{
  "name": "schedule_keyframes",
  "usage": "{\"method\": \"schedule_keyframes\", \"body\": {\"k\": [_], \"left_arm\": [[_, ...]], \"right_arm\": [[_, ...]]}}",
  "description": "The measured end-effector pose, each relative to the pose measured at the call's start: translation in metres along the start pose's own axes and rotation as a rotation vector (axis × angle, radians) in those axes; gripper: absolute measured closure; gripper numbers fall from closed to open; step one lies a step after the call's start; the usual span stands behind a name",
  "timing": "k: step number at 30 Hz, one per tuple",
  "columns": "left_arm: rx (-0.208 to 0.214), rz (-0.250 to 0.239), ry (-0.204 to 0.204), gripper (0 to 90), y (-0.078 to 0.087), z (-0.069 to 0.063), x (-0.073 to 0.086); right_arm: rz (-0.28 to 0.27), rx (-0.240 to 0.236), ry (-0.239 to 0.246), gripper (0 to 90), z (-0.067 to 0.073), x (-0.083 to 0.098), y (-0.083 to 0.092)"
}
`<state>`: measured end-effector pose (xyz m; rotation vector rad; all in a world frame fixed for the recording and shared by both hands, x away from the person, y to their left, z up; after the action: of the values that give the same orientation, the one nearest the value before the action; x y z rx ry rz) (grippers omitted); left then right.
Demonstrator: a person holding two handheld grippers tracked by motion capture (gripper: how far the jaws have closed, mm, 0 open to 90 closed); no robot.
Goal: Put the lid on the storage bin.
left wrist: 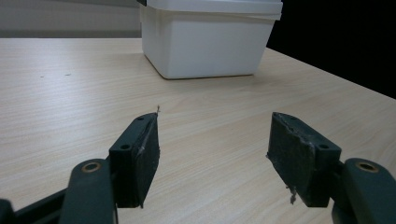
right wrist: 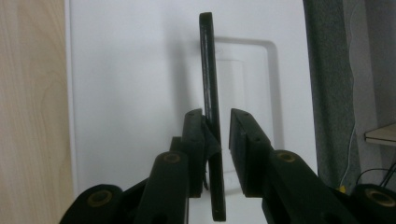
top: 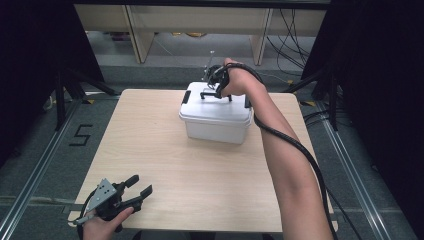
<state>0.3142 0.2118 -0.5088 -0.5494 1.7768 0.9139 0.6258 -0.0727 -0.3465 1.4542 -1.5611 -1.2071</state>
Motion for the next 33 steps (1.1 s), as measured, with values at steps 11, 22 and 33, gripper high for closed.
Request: {"method": "schedule_keyframes", "body": {"k": [11, 22, 33], "left_arm": [[0.004, 0.002, 0.001, 33.1, 0.0, 0.0, 0.001], [0.004, 0.001, -0.005, 33.1, -0.001, -0.001, 0.0], [-0.007, 0.011, -0.001, 33.1, 0.002, 0.0, 0.0]], "right_arm": [[-0.052, 0.028, 0.03, 85.4, -0.003, -0.002, 0.006], [-0.013, -0.008, 0.006, 85.3, -0.005, 0.01, 0.012], [-0.028, -0.033, 0.031, 85.3, -0.005, 0.013, 0.006]]}}
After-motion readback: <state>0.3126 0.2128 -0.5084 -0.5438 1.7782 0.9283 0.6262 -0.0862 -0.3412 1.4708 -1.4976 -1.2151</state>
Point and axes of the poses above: each handheld gripper's, and its own axes: y roughly backward along the jaws, x roughly out of its underside, z roughly to its left, the point moved 4 cm from there along -y, roughly forward along the jaws, and after that the axes turned 7 degrees about z, right-handed, at the moved point
